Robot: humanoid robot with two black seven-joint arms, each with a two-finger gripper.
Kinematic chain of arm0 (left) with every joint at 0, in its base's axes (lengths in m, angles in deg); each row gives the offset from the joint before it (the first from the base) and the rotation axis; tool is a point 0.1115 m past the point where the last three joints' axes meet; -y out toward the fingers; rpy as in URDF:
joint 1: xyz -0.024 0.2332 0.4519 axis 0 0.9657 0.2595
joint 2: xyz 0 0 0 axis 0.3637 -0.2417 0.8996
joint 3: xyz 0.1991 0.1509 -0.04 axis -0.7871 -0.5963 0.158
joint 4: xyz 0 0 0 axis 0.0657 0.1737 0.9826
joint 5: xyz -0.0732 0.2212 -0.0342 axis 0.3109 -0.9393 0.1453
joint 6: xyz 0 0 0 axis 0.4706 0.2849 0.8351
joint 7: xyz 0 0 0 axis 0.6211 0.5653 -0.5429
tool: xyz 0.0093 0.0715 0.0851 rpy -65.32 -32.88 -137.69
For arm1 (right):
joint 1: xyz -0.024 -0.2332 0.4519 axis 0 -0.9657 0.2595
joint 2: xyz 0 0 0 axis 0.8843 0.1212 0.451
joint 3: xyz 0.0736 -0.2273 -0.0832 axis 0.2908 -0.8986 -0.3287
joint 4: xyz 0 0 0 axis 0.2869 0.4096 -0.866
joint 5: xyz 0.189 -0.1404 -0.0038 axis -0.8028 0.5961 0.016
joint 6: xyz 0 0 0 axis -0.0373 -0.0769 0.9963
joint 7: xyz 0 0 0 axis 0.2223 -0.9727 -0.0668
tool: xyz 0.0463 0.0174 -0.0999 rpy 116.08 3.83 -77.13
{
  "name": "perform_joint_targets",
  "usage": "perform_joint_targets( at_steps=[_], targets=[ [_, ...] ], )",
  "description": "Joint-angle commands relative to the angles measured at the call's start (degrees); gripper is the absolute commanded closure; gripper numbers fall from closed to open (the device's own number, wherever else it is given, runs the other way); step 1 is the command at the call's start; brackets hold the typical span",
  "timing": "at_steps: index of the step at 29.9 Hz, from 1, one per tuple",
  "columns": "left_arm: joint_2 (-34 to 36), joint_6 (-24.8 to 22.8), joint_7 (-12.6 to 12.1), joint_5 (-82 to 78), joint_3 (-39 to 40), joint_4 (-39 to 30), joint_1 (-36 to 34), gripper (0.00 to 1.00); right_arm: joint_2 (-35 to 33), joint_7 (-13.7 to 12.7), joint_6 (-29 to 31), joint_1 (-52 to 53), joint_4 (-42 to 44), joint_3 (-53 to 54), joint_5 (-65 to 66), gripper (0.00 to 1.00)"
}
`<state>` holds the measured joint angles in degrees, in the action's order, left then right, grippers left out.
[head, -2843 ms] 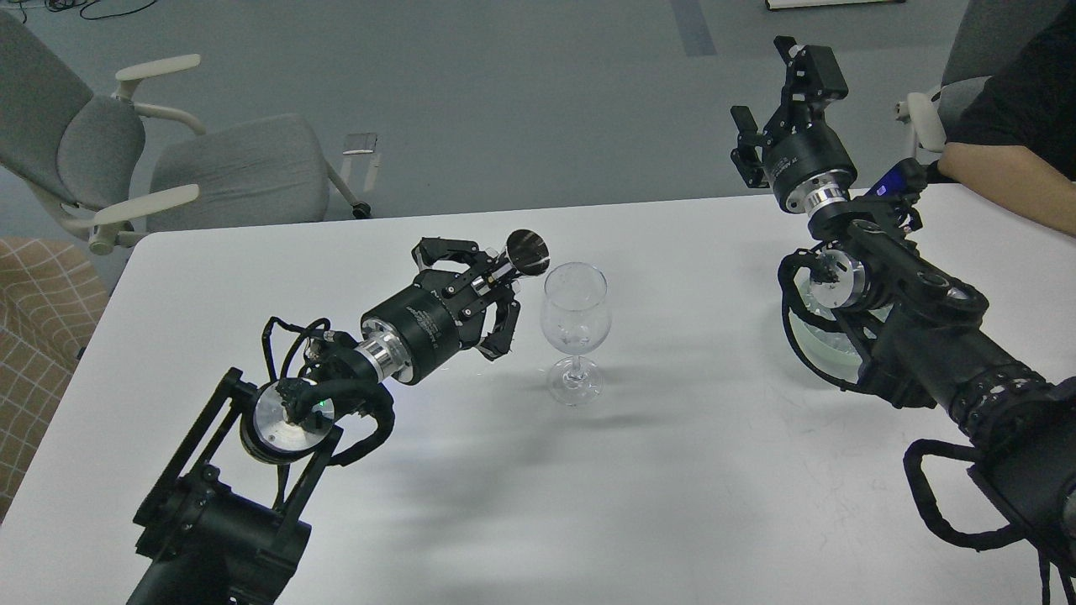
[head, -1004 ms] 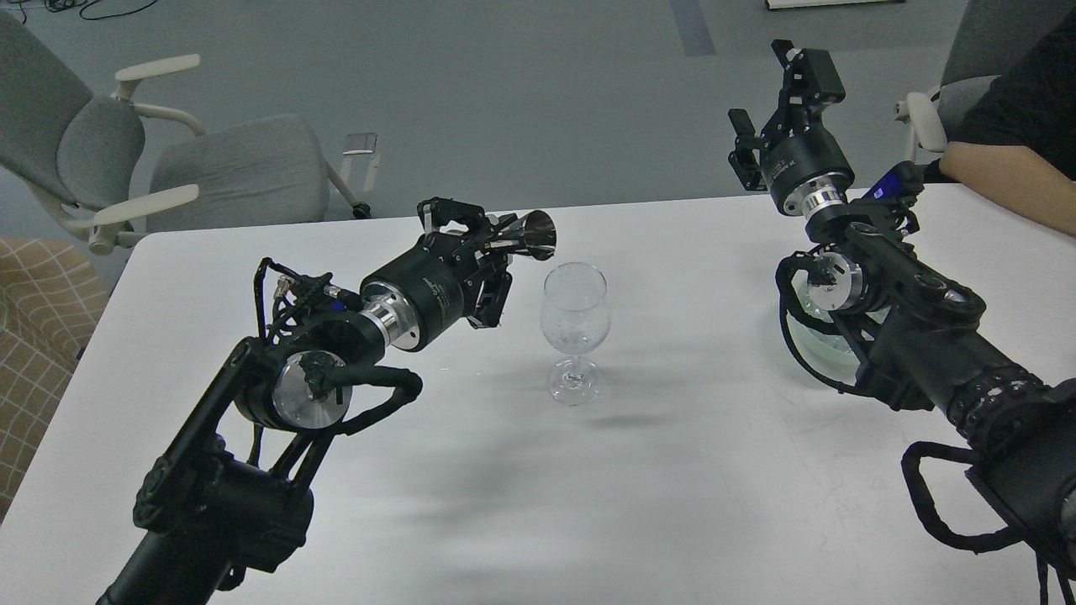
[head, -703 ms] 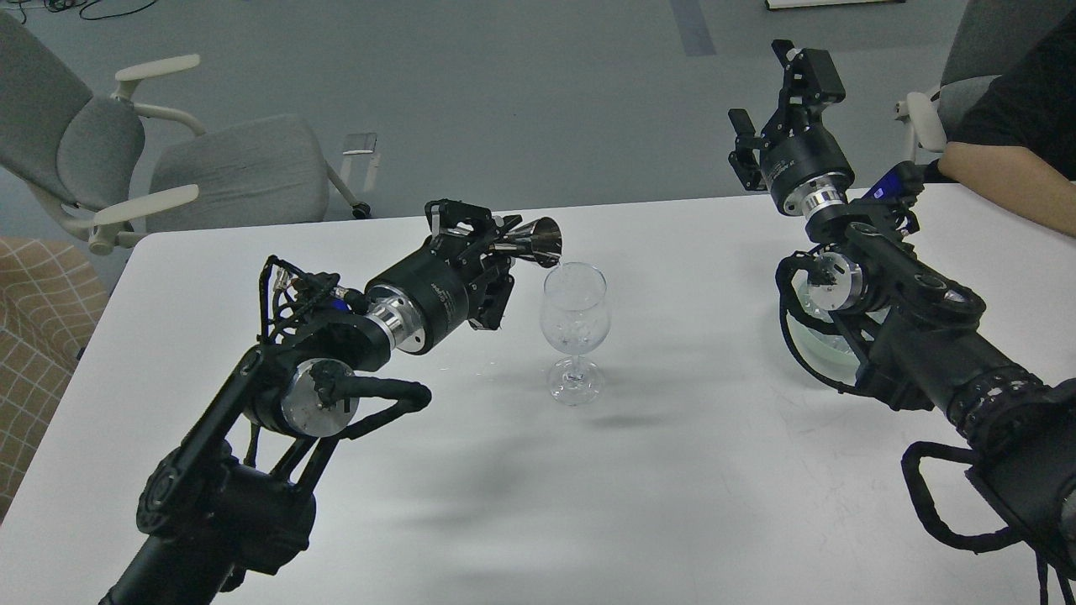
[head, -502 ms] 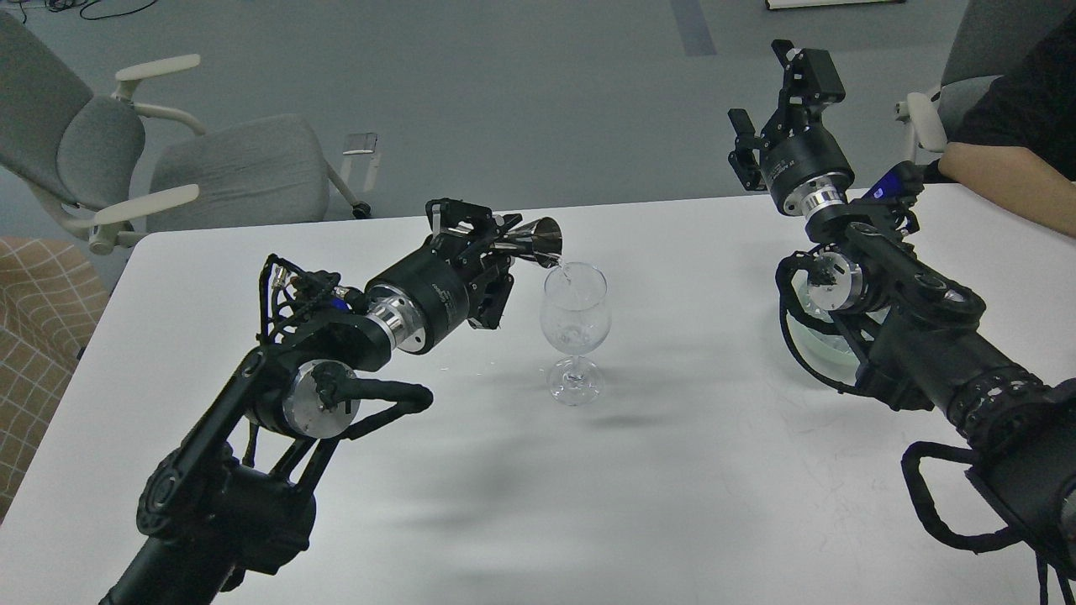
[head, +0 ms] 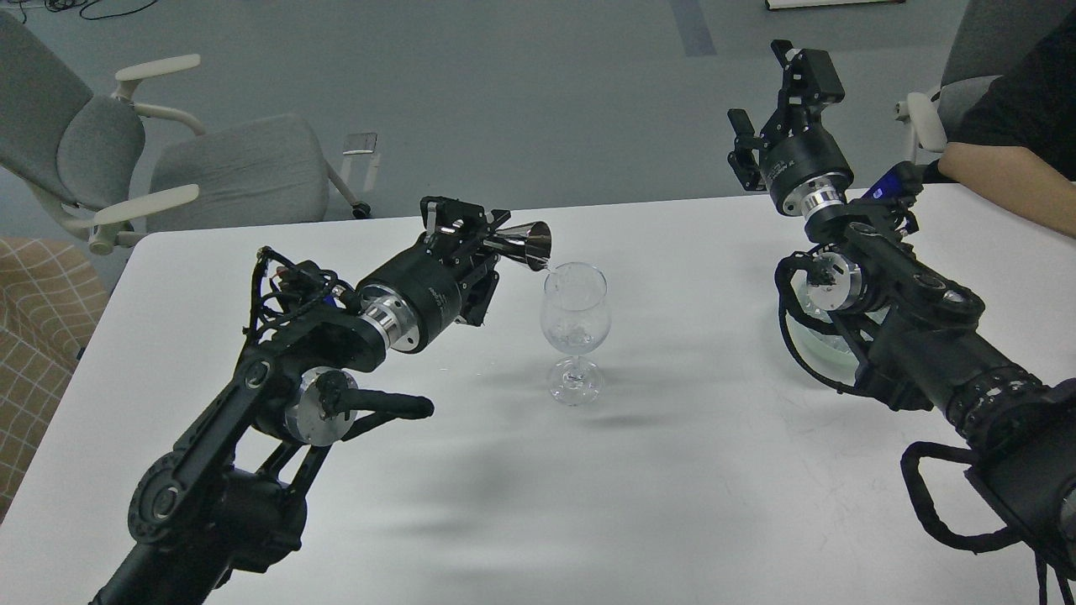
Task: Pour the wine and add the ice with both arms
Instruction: 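Tilt the jigger with the left gripper to pour into the glass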
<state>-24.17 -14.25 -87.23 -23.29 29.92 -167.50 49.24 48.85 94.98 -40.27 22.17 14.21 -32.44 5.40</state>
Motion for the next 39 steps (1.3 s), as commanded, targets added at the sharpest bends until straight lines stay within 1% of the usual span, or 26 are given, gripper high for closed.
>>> perform_joint_targets(
  at_steps=[1,10,14,21,32,39],
  targets=[
    [0.6,0.0,0.0,-2.8,-1.1,-0.3,-0.1,1.00,0.0,0.0,0.0,-0.1,0.0,0.0,0.0,0.00],
    [1.2,0.0,0.0,-8.3,-2.7,-1.0,-0.3,1.00,0.0,0.0,0.0,-0.1,0.0,-0.1,0.0,0.00],
    [1.9,0.0,0.0,-12.1,-4.7,-1.3,-0.5,1.00,0.1,0.0,0.0,-0.1,0.0,-0.1,0.0,0.00],
    [2.1,0.0,0.0,-15.4,-5.3,-1.3,-0.7,1.00,0.1,0.0,0.0,-0.2,0.0,-0.1,0.0,0.00],
    [2.5,0.0,0.0,-21.6,-8.8,-2.7,-2.5,1.00,0.1,0.0,0.0,-0.2,0.0,-0.1,0.0,0.00],
    [2.4,-0.6,0.0,-24.9,-9.0,-2.7,-3.9,1.00,0.0,0.0,0.0,-0.3,0.0,-0.1,0.0,0.00]
  ],
)
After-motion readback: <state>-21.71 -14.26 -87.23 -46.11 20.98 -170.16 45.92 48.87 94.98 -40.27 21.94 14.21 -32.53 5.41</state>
